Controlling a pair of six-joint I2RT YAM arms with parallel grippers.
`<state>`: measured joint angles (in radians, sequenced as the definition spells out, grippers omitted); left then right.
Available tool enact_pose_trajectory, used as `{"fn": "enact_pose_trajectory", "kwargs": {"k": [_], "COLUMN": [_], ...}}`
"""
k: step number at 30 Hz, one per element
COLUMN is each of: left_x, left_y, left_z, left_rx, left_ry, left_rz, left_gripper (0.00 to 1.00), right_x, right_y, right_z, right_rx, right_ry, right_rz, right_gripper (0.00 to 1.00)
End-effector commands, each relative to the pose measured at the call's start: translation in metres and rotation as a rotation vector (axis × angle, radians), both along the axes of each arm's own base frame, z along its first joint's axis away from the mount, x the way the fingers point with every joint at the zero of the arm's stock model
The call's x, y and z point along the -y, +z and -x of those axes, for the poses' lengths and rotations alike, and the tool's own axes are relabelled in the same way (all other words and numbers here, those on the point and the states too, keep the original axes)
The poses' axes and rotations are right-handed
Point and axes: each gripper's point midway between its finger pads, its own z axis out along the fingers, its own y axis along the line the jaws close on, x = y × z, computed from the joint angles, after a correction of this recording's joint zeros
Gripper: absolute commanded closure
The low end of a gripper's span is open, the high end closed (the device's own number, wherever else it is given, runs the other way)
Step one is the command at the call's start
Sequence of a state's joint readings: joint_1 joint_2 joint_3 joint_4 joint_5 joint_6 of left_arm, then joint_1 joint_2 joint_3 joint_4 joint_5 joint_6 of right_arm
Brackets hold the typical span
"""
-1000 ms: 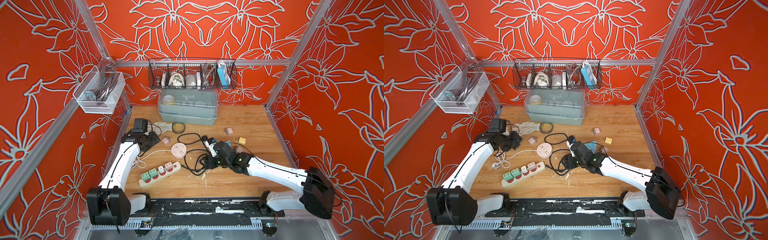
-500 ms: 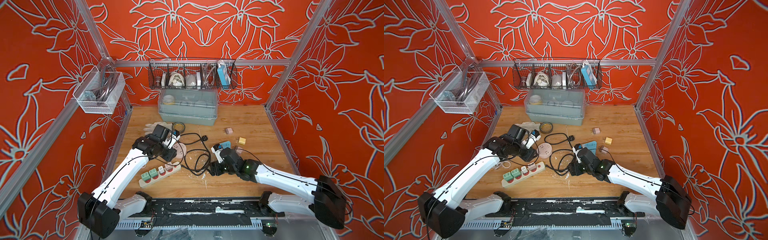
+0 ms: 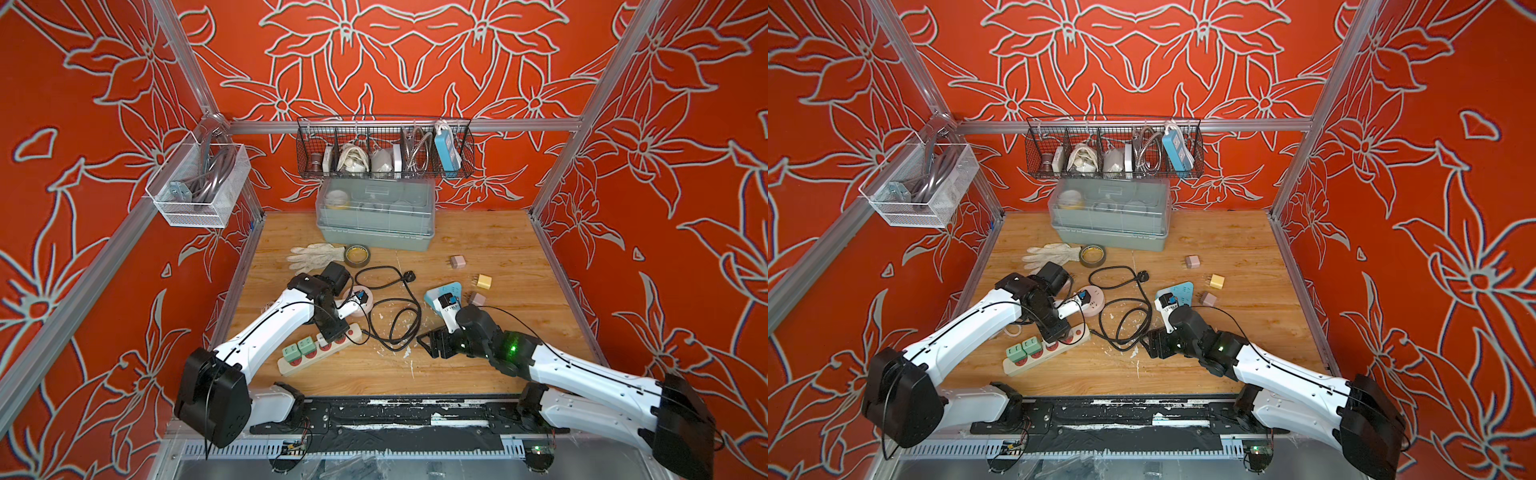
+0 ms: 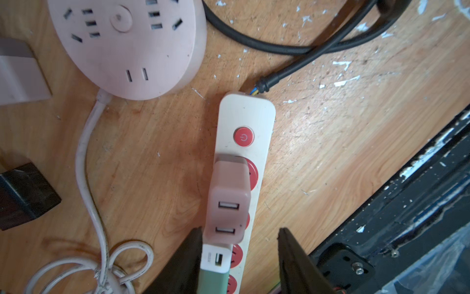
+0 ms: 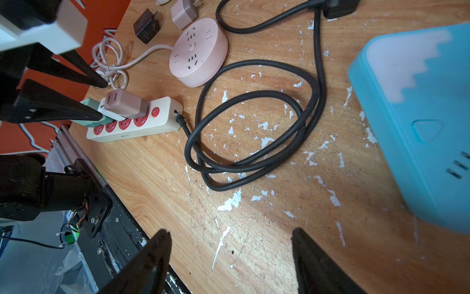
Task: Pull the plug off the socket
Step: Remove the plug from the socket.
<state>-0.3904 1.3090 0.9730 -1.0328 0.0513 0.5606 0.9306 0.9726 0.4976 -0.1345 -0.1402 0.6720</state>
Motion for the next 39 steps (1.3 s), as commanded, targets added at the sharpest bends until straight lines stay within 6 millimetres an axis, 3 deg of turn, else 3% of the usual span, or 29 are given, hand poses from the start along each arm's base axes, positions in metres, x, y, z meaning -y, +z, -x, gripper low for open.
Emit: {"fn": "enact_pose_trajectory", "kwargs": {"k": [1,5,10,19,24,28,32,39], "left_x": [-0.004,0.001,0.006,0.010,0.019,0.022,0.025,0.027], "left_y": [-0.009,-0.015,-0.024,-0.029,-0.025,-0.021,-0.021,-0.019], "left_z": [0.003,0.000,0.006,0.008,0.011,0.009,0.009,0.012], "left_rx": [-0.029,-0.036,-0.070,-0.076,-0.076,-0.066,-0.071,-0.072], "left_ry": [-0.041,-0.053,-0.081,-0.098,-0.102,-0.103,-0.099,-0.107], "left_rz": [-0.037,-0.026,-0.030,-0.012,0.044,0.060,0.076,0.097], "left_gripper": [0.51,0.51,0.53,0.65,0.72,0.74,0.74,0.74], "right_x": [-0.001,-0.005,-0.024,-0.059,-0.090,-0.109,-0.126,-0.141], "right_y": [0.001,0.002,0.003,0.014,0.017,-0.002,-0.025,-0.053], "right_z": [0.002,0.002,0.001,-0.012,0.006,0.031,0.041,0.028], "right_rx": [-0.009,-0.023,-0.107,-0.169,-0.172,-0.164,-0.161,-0.133], "right_ry": [-0.006,-0.006,-0.031,-0.106,-0.012,0.063,0.110,0.083], "right_rz": [-0.030,-0.046,-0.161,-0.322,-0.353,-0.288,-0.265,-0.198], "right_gripper": [0.23,0.23,0.23,0.24,0.26,0.29,0.29,0.30]}}
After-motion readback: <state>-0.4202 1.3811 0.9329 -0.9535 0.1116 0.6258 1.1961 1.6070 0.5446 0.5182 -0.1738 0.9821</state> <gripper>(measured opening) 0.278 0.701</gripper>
